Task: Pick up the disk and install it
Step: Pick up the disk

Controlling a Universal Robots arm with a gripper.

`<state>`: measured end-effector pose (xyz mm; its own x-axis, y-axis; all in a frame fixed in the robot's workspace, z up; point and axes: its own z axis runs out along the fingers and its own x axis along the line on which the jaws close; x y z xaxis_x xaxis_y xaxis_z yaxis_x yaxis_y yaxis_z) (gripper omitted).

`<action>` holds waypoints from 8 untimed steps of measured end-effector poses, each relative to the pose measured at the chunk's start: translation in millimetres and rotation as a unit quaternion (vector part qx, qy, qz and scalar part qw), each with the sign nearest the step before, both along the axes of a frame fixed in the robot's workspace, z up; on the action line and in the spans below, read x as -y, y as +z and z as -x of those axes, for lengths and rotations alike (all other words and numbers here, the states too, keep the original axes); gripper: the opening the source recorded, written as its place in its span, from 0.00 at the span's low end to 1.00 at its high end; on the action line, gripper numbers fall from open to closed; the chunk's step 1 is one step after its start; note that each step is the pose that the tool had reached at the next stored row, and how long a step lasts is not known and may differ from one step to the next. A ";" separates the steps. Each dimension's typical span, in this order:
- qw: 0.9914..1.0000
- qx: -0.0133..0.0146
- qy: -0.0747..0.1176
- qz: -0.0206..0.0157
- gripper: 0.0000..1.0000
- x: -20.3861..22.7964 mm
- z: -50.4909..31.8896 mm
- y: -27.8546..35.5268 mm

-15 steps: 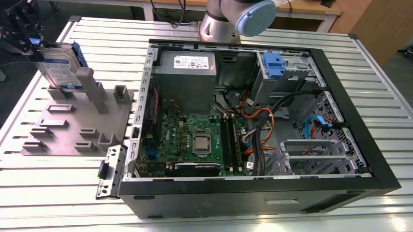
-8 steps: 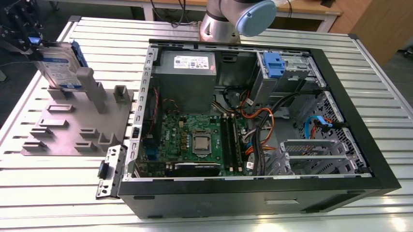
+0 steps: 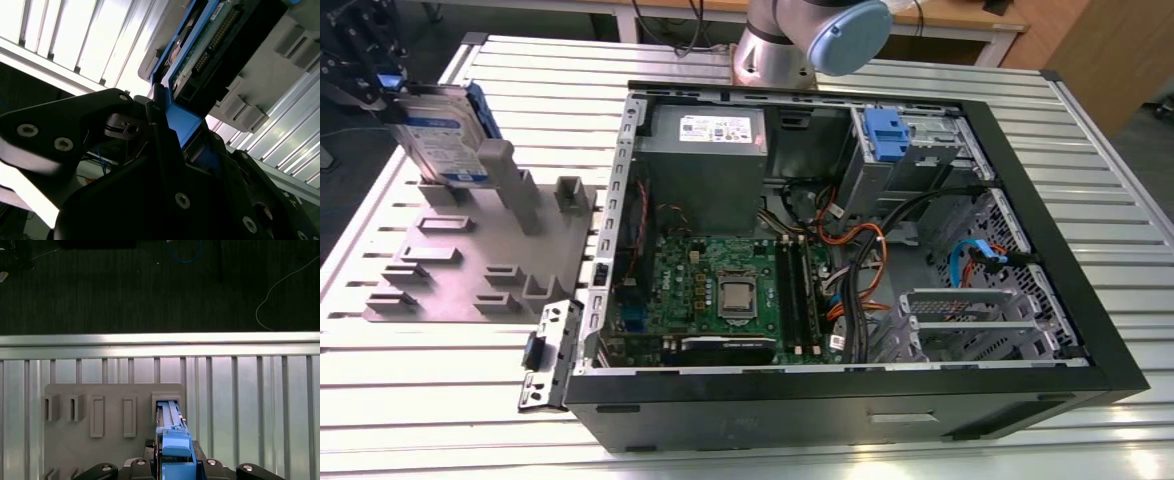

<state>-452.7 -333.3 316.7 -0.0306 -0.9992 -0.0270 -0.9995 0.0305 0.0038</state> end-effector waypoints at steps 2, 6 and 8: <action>1.000 0.000 0.000 0.000 0.37 0.0 0.0 0.7; 1.000 0.000 0.000 0.000 0.37 0.0 0.0 1.8; 1.000 0.000 0.000 0.000 0.37 0.0 0.0 2.3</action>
<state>-452.7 -333.3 319.0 -0.0306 -0.9992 -0.0270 -0.9995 0.0305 0.0038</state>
